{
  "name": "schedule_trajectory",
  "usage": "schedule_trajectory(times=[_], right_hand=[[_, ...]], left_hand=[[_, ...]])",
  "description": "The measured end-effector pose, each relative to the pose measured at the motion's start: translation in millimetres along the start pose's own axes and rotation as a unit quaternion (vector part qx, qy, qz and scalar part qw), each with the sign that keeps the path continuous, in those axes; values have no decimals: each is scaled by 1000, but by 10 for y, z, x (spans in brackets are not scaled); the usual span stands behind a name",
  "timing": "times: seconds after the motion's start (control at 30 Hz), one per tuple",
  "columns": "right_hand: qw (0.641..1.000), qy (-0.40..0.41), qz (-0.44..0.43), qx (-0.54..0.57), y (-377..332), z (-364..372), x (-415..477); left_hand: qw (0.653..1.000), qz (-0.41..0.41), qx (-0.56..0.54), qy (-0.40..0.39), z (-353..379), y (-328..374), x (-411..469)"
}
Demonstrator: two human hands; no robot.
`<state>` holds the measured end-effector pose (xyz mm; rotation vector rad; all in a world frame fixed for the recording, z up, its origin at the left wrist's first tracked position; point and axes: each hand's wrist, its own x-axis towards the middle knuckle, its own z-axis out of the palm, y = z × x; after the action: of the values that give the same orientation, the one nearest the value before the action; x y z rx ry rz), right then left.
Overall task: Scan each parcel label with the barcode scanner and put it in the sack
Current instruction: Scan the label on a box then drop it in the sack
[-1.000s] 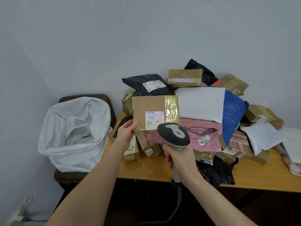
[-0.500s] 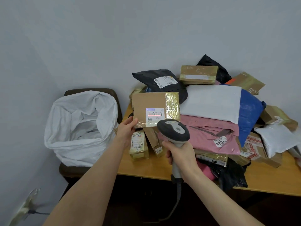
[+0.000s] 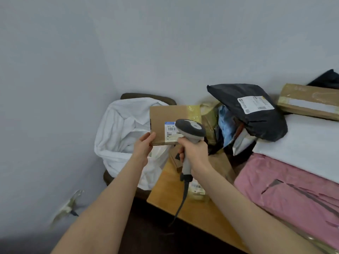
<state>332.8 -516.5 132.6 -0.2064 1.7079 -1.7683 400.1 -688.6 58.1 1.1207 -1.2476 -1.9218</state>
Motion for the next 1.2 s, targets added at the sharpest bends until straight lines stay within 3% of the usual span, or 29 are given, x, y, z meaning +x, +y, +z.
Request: schedule_trajectory(times=[0.3, 0.53, 0.7, 0.87, 0.97, 1.1, 1.2], right_hand=[[998, -19, 60, -13, 92, 1048, 1160], [993, 4, 114, -21, 365, 1682, 1882], [988, 60, 131, -56, 735, 2159, 2539], [982, 93, 148, -71, 1050, 2489, 3106], [979, 114, 155, -66, 1232, 2563, 3352], [975, 131, 171, -59, 1415, 2559, 3532], [972, 138, 181, -62, 1552, 2515, 3602]], left_hand=[[983, 41, 48, 175, -814, 374, 837], [929, 62, 265, 252, -1461, 326, 1769], [894, 25, 413, 171, -1686, -45, 2745], [922, -85, 366, 91, -1889, -669, 3630], [920, -125, 367, 50, -1864, -936, 3910], [883, -151, 444, -4, -1880, -1395, 4130], [846, -158, 509, 2, -1857, -1631, 4212]])
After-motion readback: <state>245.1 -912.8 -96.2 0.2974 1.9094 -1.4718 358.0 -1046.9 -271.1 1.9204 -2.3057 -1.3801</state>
